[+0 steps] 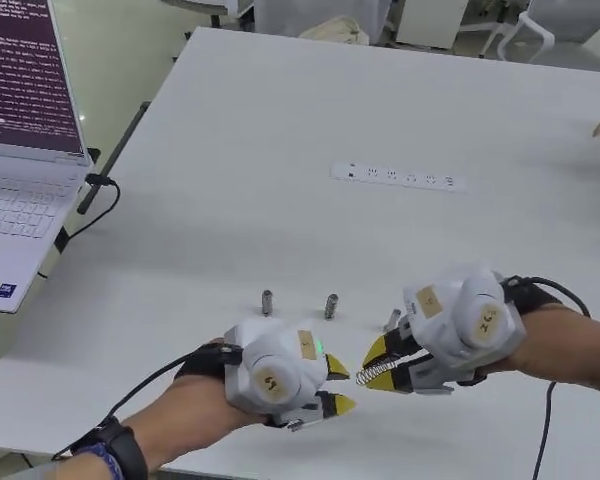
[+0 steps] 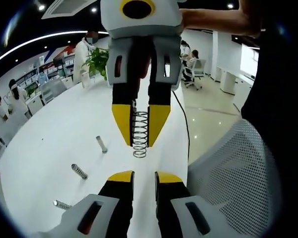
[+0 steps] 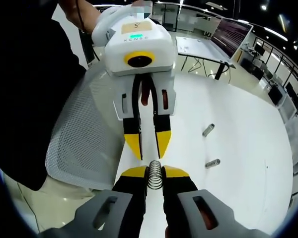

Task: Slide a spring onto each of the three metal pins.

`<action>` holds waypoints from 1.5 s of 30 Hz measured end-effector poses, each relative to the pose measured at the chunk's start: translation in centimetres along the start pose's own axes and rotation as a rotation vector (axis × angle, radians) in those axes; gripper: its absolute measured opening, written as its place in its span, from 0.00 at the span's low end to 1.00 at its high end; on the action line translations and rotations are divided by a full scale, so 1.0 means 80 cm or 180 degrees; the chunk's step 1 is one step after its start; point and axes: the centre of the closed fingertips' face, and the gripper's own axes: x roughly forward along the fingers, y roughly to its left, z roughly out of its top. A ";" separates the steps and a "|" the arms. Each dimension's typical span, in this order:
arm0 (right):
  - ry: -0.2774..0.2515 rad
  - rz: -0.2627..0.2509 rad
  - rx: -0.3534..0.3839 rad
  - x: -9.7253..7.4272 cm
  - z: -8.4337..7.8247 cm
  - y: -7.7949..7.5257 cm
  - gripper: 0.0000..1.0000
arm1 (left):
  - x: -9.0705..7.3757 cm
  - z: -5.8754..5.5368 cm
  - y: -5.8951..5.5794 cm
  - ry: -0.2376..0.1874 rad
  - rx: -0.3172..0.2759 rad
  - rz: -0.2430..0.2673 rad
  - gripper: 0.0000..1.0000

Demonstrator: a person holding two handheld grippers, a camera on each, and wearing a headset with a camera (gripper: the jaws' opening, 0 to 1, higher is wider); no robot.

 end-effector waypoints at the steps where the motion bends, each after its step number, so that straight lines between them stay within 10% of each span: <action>1: -0.0005 -0.0004 0.0012 -0.001 -0.001 0.000 0.09 | -0.001 -0.003 0.000 0.0008 -0.0015 0.0005 0.09; 16: 0.0070 -0.0104 0.0196 -0.012 -0.031 -0.006 0.09 | -0.017 -0.025 0.002 0.0022 -0.0270 0.0166 0.16; 45: 0.0346 -0.0264 0.0483 -0.020 -0.084 -0.047 0.09 | -0.112 -0.098 0.060 -0.0024 -0.0968 0.0993 0.28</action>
